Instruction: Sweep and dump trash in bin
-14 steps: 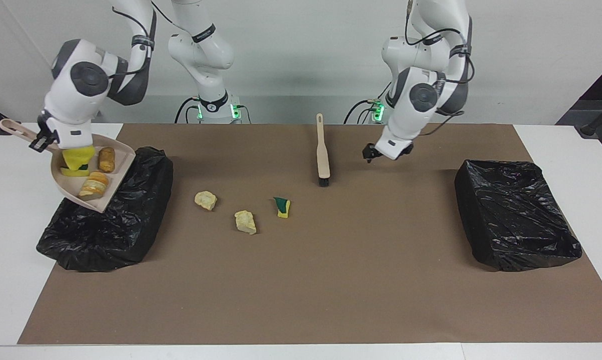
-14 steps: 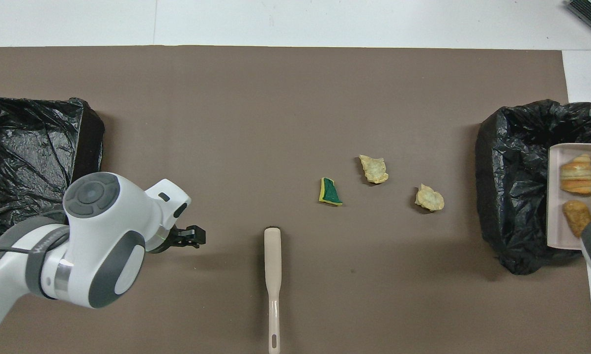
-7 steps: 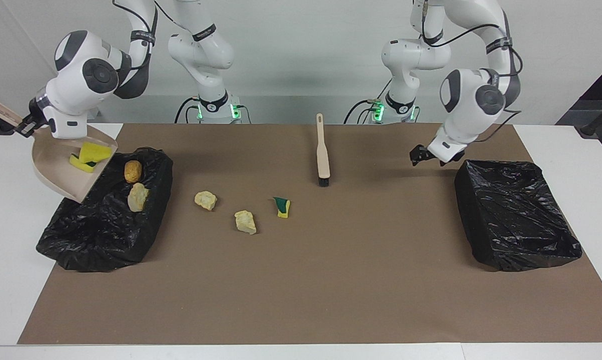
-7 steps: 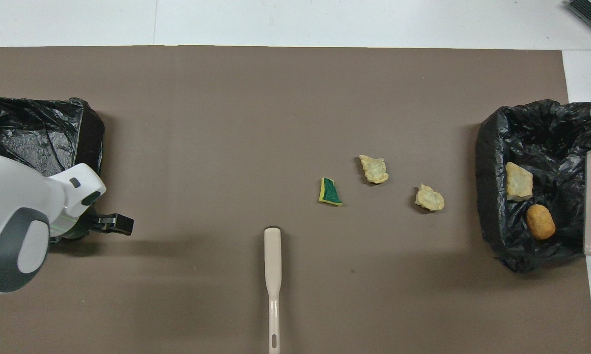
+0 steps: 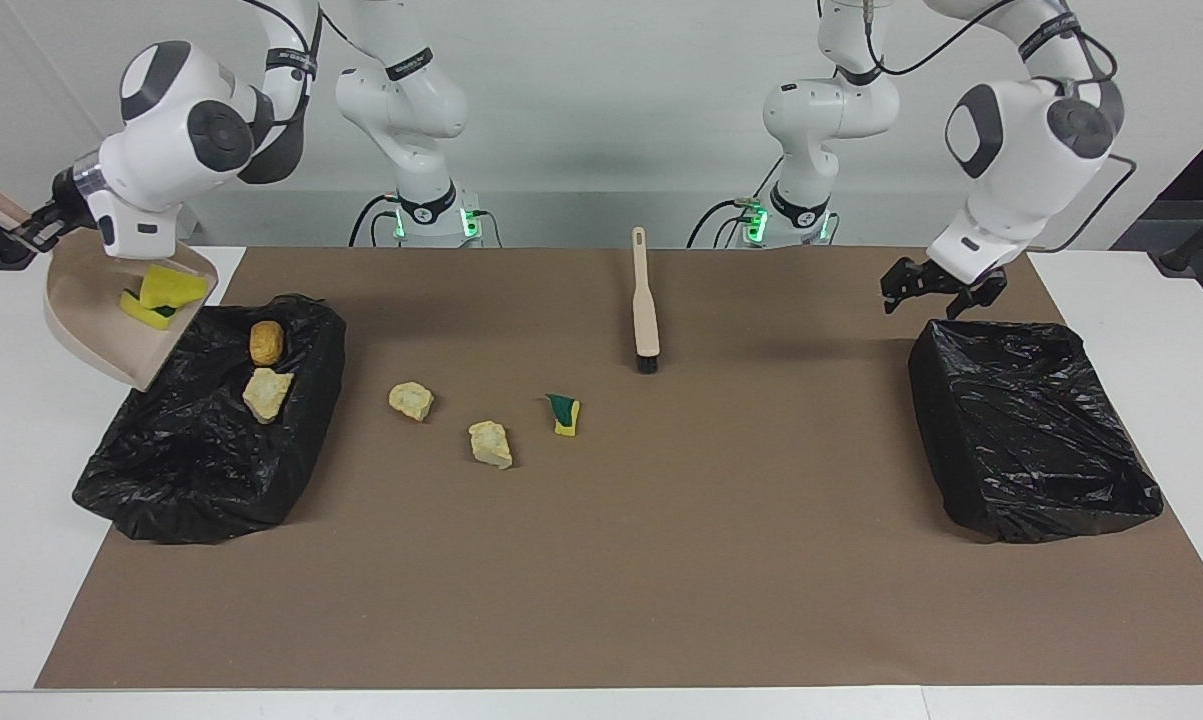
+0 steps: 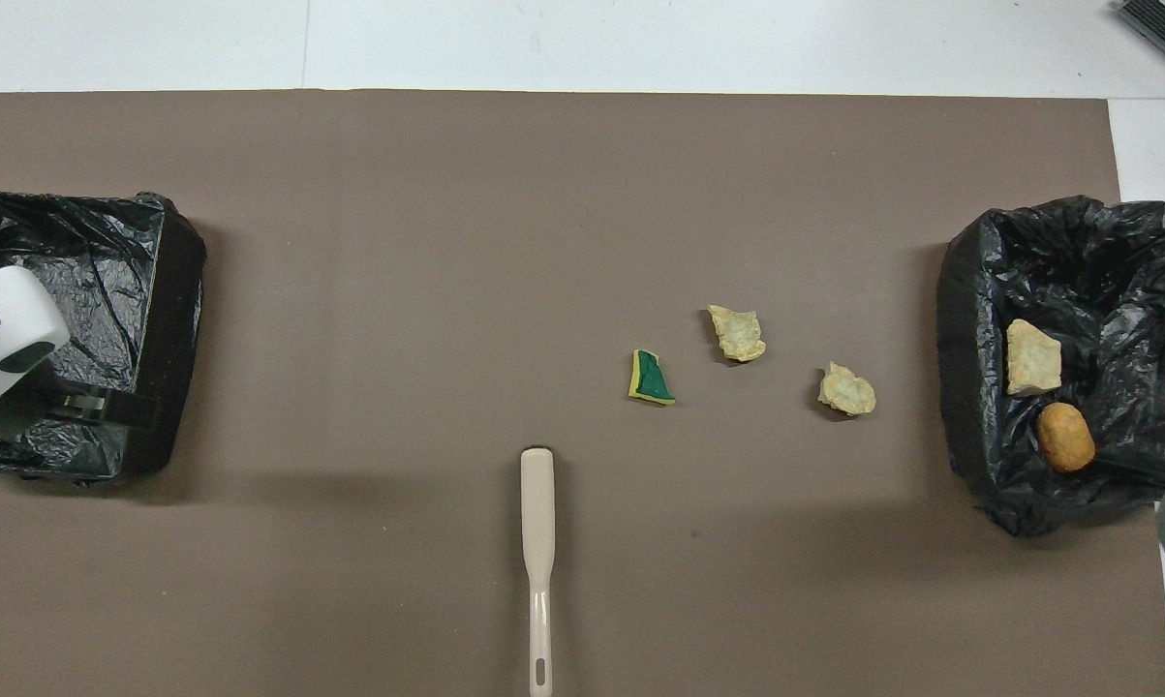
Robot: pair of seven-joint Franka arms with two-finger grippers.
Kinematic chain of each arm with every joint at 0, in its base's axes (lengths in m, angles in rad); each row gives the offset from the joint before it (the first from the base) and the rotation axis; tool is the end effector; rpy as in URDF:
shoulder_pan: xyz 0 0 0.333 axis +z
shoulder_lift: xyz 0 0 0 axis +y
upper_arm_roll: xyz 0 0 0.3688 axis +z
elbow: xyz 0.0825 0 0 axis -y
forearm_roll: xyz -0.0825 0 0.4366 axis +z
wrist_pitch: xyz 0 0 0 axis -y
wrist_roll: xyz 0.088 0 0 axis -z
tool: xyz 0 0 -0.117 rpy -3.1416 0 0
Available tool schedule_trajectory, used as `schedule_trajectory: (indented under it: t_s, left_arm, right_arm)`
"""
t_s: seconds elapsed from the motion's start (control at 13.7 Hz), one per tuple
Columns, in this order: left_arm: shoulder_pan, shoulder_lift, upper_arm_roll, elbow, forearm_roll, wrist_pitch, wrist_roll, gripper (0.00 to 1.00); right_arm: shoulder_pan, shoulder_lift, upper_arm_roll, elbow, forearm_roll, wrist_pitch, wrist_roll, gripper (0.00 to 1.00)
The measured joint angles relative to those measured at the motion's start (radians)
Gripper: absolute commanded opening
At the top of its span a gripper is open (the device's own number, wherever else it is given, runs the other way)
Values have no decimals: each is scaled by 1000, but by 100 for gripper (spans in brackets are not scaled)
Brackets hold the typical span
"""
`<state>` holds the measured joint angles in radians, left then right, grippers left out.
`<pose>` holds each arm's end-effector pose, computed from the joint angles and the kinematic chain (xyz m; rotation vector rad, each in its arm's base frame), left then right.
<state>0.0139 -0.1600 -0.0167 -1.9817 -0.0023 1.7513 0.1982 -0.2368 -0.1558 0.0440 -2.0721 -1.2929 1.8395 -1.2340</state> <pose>0.5457 -0.0022 0.5588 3.1175 -0.3131 -0.1099 0.5371 -0.1911 0.5781 1.5066 1.3902 -1.0079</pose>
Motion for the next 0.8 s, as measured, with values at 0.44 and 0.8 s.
schedule_trajectory:
  t_s: [0.44, 0.8]
  left_arm:
    - [0, -7, -1, 237, 7, -173, 4, 100]
    - [2, 41, -2, 329, 9, -177, 4, 100]
  right_arm:
    - [10, -7, 2, -2, -74, -12, 2, 0]
    - [115, -7, 11, -5, 117, -30, 59, 0]
